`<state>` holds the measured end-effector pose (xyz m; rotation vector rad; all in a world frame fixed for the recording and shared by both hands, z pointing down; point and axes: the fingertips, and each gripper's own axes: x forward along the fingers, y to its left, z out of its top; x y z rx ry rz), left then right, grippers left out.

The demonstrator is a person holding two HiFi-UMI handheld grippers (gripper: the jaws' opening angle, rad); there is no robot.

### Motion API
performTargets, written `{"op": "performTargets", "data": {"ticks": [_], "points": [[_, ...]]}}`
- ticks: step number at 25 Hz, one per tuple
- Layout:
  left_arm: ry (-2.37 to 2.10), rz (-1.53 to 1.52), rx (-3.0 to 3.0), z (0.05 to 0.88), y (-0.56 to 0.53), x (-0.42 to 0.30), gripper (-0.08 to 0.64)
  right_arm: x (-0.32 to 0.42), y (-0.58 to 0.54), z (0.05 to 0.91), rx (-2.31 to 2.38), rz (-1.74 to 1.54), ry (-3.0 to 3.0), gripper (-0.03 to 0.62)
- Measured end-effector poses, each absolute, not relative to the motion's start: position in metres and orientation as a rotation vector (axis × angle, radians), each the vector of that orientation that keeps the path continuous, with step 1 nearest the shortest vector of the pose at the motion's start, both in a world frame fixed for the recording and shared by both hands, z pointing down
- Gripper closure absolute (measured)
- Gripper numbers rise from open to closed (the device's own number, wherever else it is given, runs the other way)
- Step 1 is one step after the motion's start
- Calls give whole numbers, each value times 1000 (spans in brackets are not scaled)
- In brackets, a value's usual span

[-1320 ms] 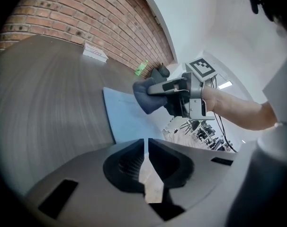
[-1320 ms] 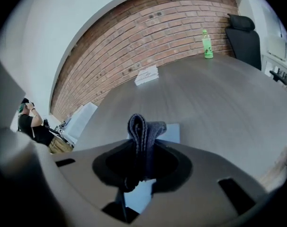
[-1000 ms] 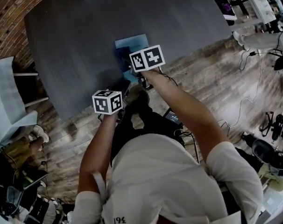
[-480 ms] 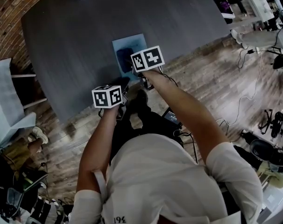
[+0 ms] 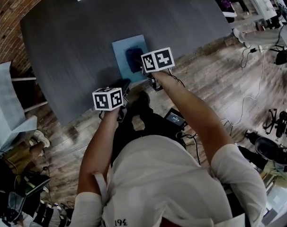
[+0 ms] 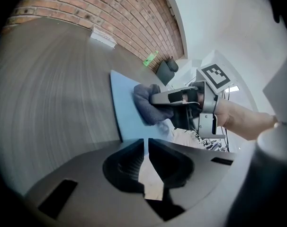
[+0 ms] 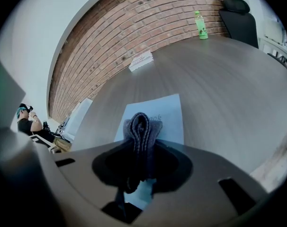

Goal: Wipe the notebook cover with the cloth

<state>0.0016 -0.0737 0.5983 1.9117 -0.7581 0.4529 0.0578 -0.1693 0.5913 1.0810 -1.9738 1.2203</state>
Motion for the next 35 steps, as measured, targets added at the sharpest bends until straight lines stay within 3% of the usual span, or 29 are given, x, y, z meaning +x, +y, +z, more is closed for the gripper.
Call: {"op": "performTargets", "data": {"ticks": [27,35], "points": [[-748,453,1973,589,-66,0,468,164,-162,578,1321,1051,-1821,486],[-770,378,1997,575,-59,-17,474,150,-156,552,1333,1057,-1910,486]]}}
